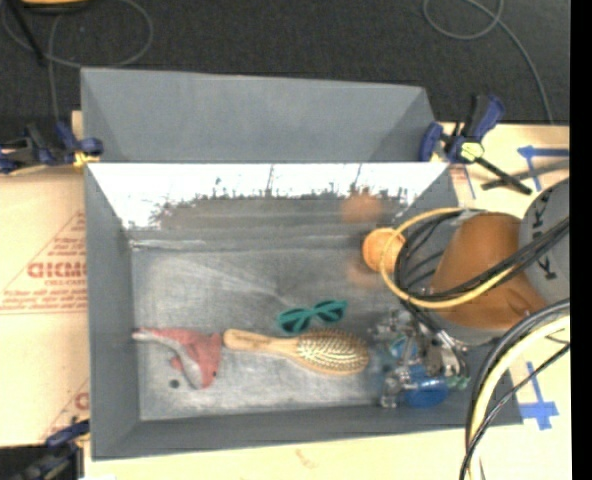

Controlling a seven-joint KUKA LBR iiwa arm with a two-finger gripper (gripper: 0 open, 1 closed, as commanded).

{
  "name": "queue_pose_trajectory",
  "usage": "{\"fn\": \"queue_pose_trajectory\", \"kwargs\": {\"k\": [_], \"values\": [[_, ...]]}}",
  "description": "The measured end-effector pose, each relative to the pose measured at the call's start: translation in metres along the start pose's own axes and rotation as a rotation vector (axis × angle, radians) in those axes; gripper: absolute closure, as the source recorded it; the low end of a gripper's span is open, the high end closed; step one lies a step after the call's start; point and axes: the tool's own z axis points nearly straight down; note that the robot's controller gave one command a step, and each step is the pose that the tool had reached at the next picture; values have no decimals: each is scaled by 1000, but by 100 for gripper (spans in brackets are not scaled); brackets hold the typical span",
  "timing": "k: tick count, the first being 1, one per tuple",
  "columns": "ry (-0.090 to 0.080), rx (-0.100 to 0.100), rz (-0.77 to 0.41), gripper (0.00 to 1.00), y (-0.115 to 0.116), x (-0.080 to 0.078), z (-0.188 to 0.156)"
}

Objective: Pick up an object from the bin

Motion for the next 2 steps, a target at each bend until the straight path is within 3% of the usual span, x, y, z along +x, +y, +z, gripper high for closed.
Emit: {"fn": "queue_pose_trajectory", "kwargs": {"k": [1,2], "values": [[0,0,-1,0,0,0,0],[10,-31,10,0,-24,-6,2]]}}
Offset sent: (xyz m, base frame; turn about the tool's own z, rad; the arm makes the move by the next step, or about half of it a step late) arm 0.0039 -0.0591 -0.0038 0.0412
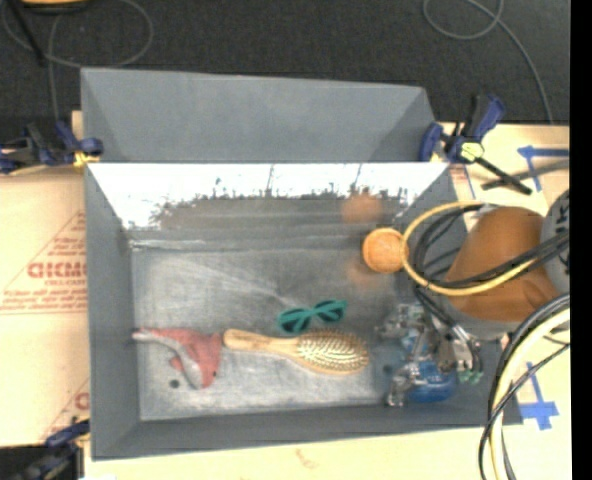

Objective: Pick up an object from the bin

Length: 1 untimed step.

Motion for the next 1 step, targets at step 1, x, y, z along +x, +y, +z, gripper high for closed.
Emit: {"fn": "queue_pose_trajectory", "kwargs": {"k": [1], "values": [[-3,5,-3,0,2,0,0]]}}
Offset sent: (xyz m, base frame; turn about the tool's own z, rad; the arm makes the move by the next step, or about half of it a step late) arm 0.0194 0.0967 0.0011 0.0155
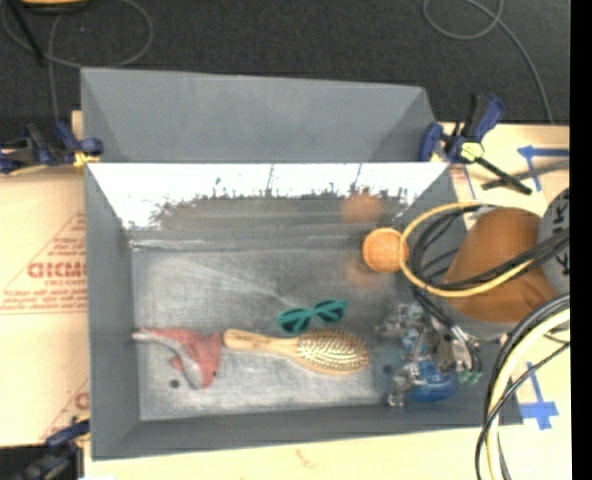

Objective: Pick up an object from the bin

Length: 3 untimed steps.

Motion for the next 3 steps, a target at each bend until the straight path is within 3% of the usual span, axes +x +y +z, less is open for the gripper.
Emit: {"fn": "queue_pose_trajectory", "kwargs": {"k": [1,2,3], "values": [[-12,26,16,100,95,-19,-1],[-10,26,15,100,95,-18,-1],[2,25,11,100,94,-12,-51]]}}
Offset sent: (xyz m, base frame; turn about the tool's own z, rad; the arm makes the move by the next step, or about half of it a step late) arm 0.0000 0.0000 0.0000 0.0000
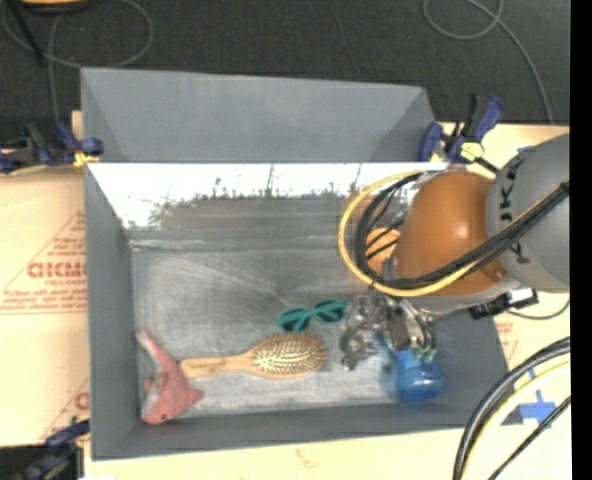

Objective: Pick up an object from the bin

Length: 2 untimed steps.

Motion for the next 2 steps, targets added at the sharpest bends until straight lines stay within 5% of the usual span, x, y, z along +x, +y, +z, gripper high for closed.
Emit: {"fn": "queue_pose_trajectory", "kwargs": {"k": [1,2], "values": [[-4,2,-129,100,-6,-12,-69],[-11,1,-119,100,12,-5,-96]]}}
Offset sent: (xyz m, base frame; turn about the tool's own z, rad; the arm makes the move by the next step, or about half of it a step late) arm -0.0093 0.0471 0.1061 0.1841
